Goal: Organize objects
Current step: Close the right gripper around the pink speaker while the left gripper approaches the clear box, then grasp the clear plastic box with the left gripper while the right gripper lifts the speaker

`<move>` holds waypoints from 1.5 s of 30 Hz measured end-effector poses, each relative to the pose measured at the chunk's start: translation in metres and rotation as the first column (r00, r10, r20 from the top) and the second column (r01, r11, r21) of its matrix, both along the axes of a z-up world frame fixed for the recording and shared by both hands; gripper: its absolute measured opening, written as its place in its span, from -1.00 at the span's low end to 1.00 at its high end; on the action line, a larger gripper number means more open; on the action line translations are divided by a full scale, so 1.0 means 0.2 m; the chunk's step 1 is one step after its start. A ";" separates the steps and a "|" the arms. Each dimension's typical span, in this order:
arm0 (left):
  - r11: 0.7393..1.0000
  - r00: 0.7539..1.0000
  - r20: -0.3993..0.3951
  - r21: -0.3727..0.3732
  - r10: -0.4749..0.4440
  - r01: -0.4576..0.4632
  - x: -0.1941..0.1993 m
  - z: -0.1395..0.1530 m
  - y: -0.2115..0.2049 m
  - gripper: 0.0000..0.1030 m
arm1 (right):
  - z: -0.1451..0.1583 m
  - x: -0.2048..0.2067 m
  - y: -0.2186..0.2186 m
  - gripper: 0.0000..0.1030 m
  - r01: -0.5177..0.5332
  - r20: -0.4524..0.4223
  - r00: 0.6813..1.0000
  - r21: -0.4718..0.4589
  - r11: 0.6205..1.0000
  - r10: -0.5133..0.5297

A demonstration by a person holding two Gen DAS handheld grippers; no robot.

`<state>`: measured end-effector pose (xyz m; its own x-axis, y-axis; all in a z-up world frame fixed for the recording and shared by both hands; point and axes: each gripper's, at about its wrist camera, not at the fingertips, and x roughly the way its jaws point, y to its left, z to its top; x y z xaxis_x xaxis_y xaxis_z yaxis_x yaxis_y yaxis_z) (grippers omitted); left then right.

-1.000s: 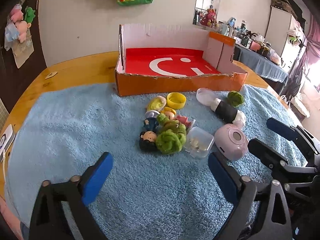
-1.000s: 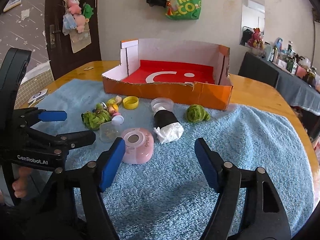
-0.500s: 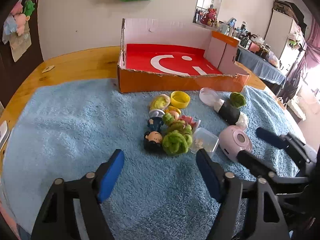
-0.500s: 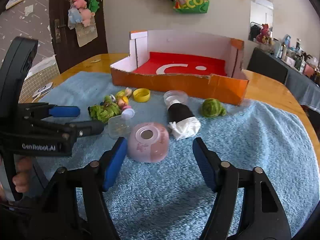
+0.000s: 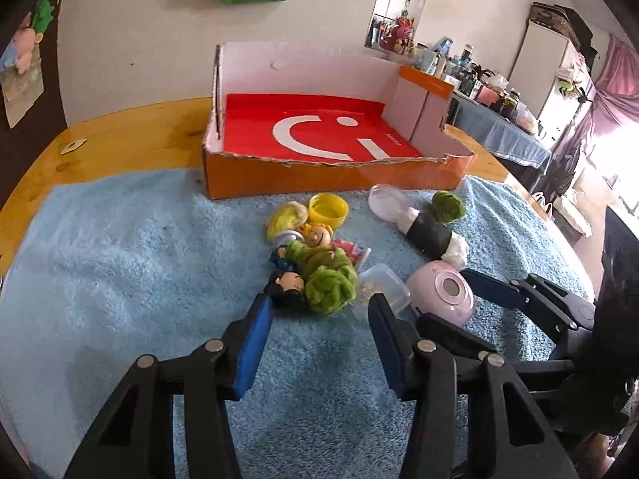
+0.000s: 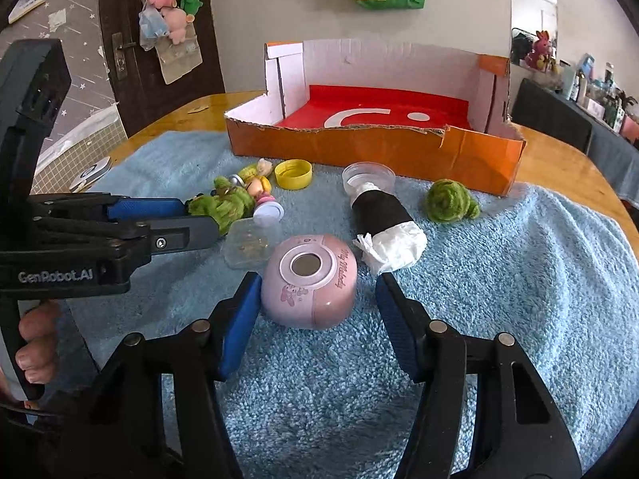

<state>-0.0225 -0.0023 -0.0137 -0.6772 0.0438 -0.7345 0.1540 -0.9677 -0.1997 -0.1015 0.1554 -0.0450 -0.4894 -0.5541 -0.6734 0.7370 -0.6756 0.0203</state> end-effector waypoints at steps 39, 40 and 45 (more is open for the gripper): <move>0.990 0.993 0.012 0.082 -0.118 0.116 -0.16 -0.06 0.12 -0.19 | 0.01 -0.12 0.04 -0.02 -0.003 0.022 1.000 0.039 0.999 0.002; 0.991 0.993 0.016 0.079 -0.113 0.112 -0.17 -0.06 0.12 -0.19 | 0.02 -0.12 0.03 -0.01 -0.003 0.021 1.000 0.043 0.999 0.002; 0.995 0.995 0.031 -0.025 -0.097 0.098 -0.19 -0.06 0.17 -0.09 | 0.01 -0.11 0.00 0.08 -0.008 0.000 1.000 0.089 0.996 0.008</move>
